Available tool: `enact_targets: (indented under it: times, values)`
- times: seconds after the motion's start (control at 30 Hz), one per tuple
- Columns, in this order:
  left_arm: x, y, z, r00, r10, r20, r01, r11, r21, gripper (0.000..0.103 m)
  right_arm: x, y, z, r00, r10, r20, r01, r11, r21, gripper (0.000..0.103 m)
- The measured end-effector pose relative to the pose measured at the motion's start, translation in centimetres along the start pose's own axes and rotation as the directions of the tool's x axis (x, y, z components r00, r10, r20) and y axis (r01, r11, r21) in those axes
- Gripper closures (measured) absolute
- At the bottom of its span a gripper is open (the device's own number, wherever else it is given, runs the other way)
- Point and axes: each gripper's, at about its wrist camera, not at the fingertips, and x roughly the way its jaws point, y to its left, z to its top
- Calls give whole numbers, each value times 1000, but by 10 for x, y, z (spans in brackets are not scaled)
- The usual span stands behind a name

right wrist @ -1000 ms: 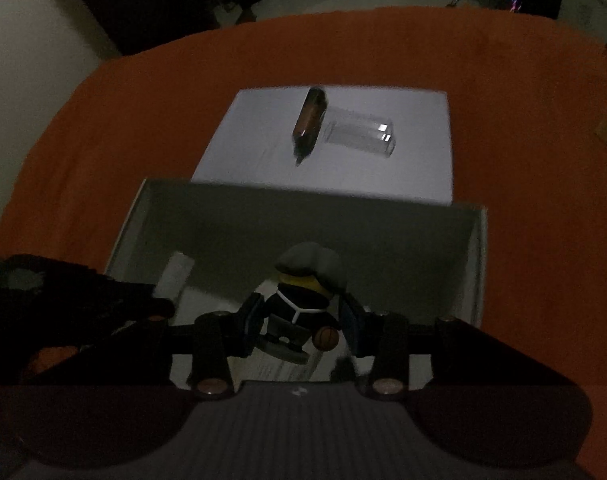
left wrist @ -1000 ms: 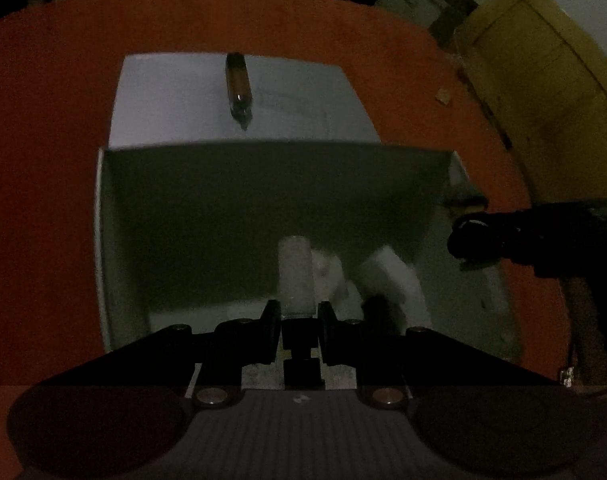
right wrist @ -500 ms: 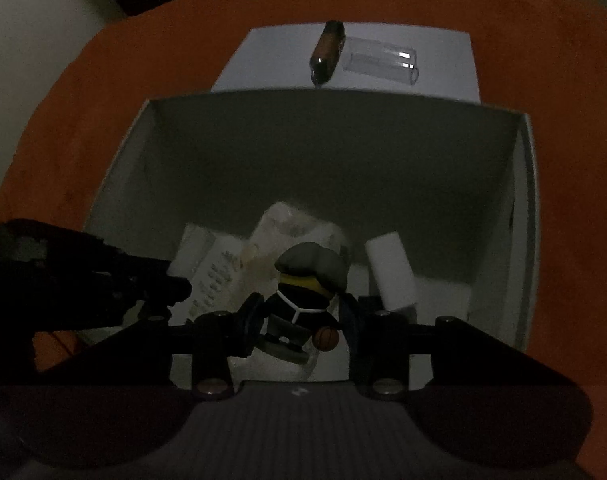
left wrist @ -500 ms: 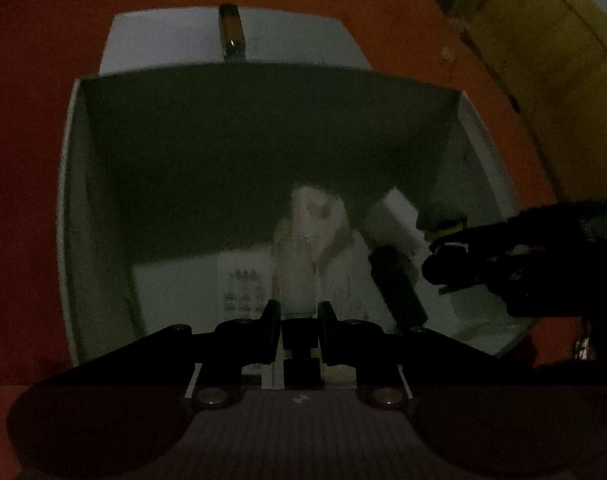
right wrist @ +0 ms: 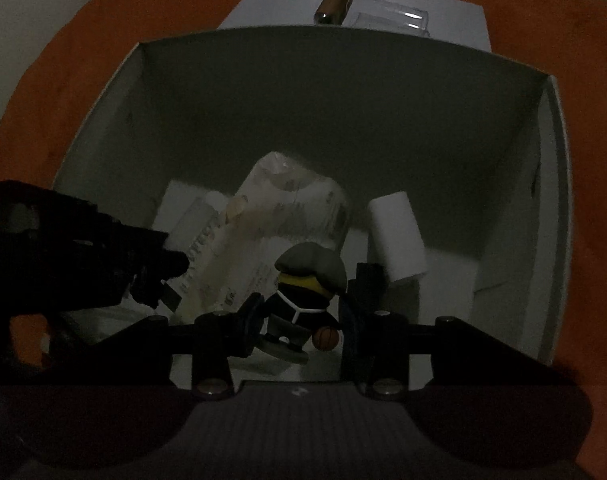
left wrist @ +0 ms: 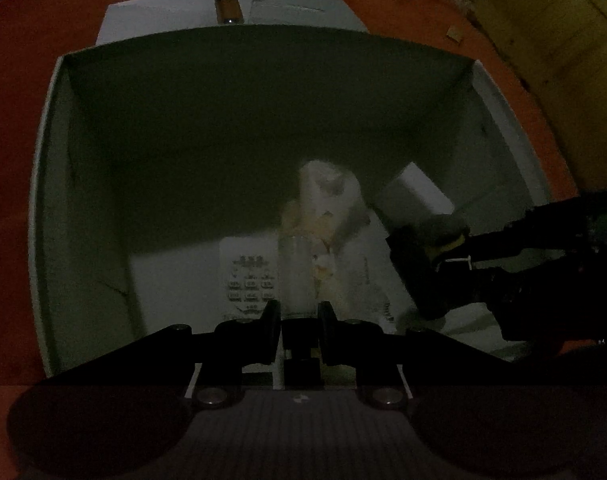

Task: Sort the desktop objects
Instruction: 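Lower the vial and figurine into the box and open both grippers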

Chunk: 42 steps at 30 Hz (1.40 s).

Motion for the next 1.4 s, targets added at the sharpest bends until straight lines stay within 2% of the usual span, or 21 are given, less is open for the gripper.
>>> enact_targets:
  times: [0.53,0.9,1.4]
  values:
    - [26,-1,-10,998,26,-56,-25,1000,18,87,25,-4,-7,997,-46,-63,45,999,-21,59]
    - [29,-1,-6,997,30,-72,-29,1000,11,87,35,-2,-7,993,-78,-83,74,996,-51,59]
    - [40,0,-2,986,33,-163,-35,999,-8,87,45,16,-6,976,-165,-143,139,974,-177,58]
